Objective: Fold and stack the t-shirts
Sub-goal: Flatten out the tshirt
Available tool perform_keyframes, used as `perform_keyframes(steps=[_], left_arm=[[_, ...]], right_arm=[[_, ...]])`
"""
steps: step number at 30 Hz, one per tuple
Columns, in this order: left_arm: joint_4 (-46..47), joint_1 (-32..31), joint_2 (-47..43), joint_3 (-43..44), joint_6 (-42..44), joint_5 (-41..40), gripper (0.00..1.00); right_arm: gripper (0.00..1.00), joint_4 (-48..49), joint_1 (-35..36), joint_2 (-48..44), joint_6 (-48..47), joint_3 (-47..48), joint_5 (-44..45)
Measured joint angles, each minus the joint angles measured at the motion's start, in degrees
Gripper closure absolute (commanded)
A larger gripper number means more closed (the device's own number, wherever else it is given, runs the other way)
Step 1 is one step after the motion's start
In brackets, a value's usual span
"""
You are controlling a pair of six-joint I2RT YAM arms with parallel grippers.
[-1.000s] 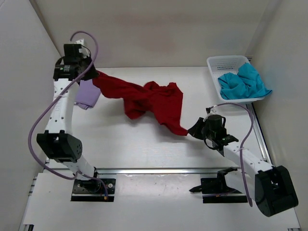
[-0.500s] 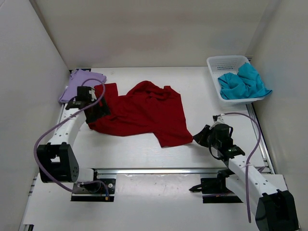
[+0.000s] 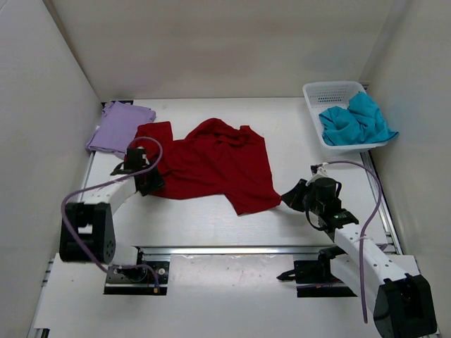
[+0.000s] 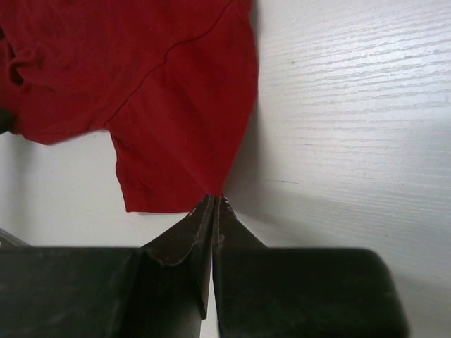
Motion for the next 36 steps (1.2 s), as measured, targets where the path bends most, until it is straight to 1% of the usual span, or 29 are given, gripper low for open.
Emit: perform_keyframes(steps=[1,2,4,6,8,9,10,11,12,13,14,15,16,17,18,19,20,21,22,23,24,25,26,28,30,32,34,35,36], left_arm=[[1.2,-1.7,2.3,0.1,-0.9,0.3,0.62],[2.3,-3.7,4.9,0.4,-1.5,0.7,0.74],[3.4,-7.4,9.2,2.7,-2.8,0.9,0.92],[4.9,-10.8,12.5,6.1,-4.0,1.4,1.00],[5.9,-15.0,16.3,10.4,-5.1,2.2,1.00],[5.7,-17.0,18.0,13.0,-5.6,2.6,0.99],[5.4,-18.9,19.4,15.6,-5.8,2.9,0.88],[4.9,-21.1,20.5,18.6,-5.9,3.1,0.83],[4.9,-22.4,20.8,20.7,-5.7,3.2,0.67],[5.0,-23.7,20.5,22.0,-5.4,3.7,0.54],[5.9,-24.3,19.1,22.1,-6.0,4.9,0.51],[6.3,-24.0,17.0,21.1,-5.9,5.8,0.54],[7.7,-22.7,13.8,18.4,-6.1,6.6,0.64],[8.9,-20.0,9.6,14.4,-6.5,7.4,0.71],[9.1,-16.7,5.4,10.6,-7.1,7.6,0.73],[10.1,-12.0,0.5,5.7,-7.3,7.9,0.79],[10.2,-7.7,-3.7,1.8,-7.6,7.5,0.79],[10.2,-3.6,-7.2,-1.5,-7.6,7.0,0.78],[9.9,-0.6,-10.1,-4.3,-7.6,6.3,0.71],[9.7,0.8,-12.1,-6.2,-7.4,5.9,0.63],[9.3,1.1,-13.5,-7.8,-7.3,5.7,0.57],[9.2,0.9,-13.9,-8.9,-7.3,5.8,0.47],[9.4,0.7,-13.8,-9.6,-7.3,5.7,0.41],[10.8,0.5,-12.4,-10.7,-8.0,6.2,0.35],[13.2,0.7,-10.6,-11.5,-9.0,6.2,0.25],[15.9,0.9,-8.6,-12.0,-10.4,6.3,0.23],[19.0,0.8,-5.7,-11.8,-11.5,6.5,0.24],[20.1,0.6,-3.7,-11.2,-11.8,6.7,0.27],[20.6,0.3,-1.6,-10.3,-12.0,7.0,0.36]], right_arm=[[1.00,0.0,-0.2,-0.1,0.0,0.0,-0.2],[1.00,-0.2,-0.5,-0.4,0.0,0.0,-0.2],[1.00,-1.4,-1.0,-1.3,0.0,0.3,-0.5],[1.00,-3.5,-2.1,-2.6,-0.4,1.4,-0.4],[1.00,-5.6,-2.9,-3.8,-1.0,3.5,0.2],[1.00,-6.2,-3.3,-4.3,-1.3,4.5,0.5],[1.00,-6.5,-3.6,-4.7,-1.6,5.5,0.7],[1.00,-6.6,-3.6,-5.0,-1.7,6.3,0.8],[1.00,-6.5,-3.6,-5.2,-1.7,6.7,0.8],[1.00,-6.3,-3.6,-5.2,-1.7,6.8,0.8],[1.00,-6.4,-3.6,-5.2,-1.7,6.8,0.7],[1.00,-6.5,-3.6,-5.1,-1.7,6.7,0.8],[1.00,-6.6,-3.5,-5.0,-1.7,6.6,0.8],[1.00,-6.7,-3.5,-4.8,-1.7,6.4,0.8],[1.00,-6.7,-3.4,-4.7,-1.7,6.3,0.8],[1.00,-6.6,-3.3,-4.5,-1.7,6.1,0.8],[1.00,-6.5,-3.0,-4.2,-1.7,6.0,0.8],[1.00,-6.5,-2.7,-3.9,-1.7,5.9,0.8],[1.00,-6.4,-2.4,-3.6,-1.7,5.9,0.7],[1.00,-6.3,-2.3,-3.3,-1.7,5.9,0.7],[1.00,-6.3,-2.2,-3.1,-1.7,5.9,0.5],[1.00,-6.2,-2.0,-3.0,-1.7,5.8,0.5],[1.00,-6.1,-1.9,-2.9,-1.7,5.8,0.3],[1.00,-5.9,-1.8,-2.9,-1.7,5.7,0.1],[1.00,-5.5,-1.4,-2.9,-1.7,5.5,0.1],[1.00,-5.0,-1.2,-2.8,-1.7,5.2,-0.2],[1.00,-4.7,-1.1,-2.7,-1.7,4.9,-0.5],[1.00,-4.6,-0.9,-2.5,-1.7,4.8,-0.7],[1.00,-4.6,-0.9,-2.4,-1.7,4.8,-0.8]])
